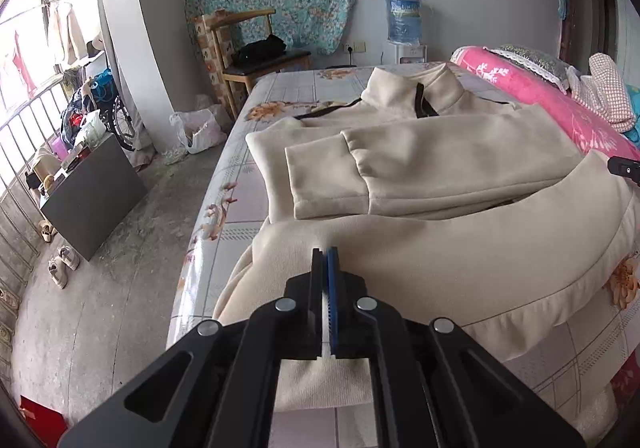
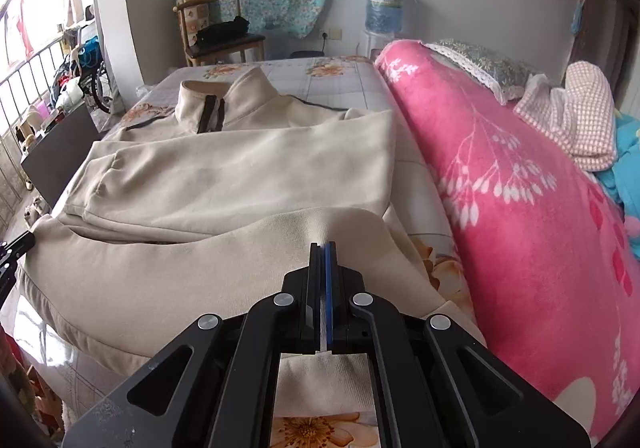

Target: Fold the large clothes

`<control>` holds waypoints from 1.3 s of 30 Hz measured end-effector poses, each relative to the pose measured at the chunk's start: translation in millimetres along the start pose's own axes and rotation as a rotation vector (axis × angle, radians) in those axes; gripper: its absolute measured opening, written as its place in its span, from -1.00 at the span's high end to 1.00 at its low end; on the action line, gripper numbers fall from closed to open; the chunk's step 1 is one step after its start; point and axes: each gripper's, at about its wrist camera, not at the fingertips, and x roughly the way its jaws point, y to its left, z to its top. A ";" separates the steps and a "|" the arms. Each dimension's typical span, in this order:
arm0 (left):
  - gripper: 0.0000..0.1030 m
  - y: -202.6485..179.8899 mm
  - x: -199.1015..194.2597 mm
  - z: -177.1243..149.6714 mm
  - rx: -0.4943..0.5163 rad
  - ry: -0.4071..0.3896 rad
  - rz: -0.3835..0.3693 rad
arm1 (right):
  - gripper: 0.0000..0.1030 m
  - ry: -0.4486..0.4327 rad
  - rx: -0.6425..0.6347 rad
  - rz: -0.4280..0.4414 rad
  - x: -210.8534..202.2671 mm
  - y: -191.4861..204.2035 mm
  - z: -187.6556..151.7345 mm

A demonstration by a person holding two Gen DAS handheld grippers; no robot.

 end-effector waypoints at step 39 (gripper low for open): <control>0.84 28.2 -10.7 -18.5 -0.187 -0.001 -0.265 | 0.96 0.208 -0.182 0.313 37.9 120.7 -8.3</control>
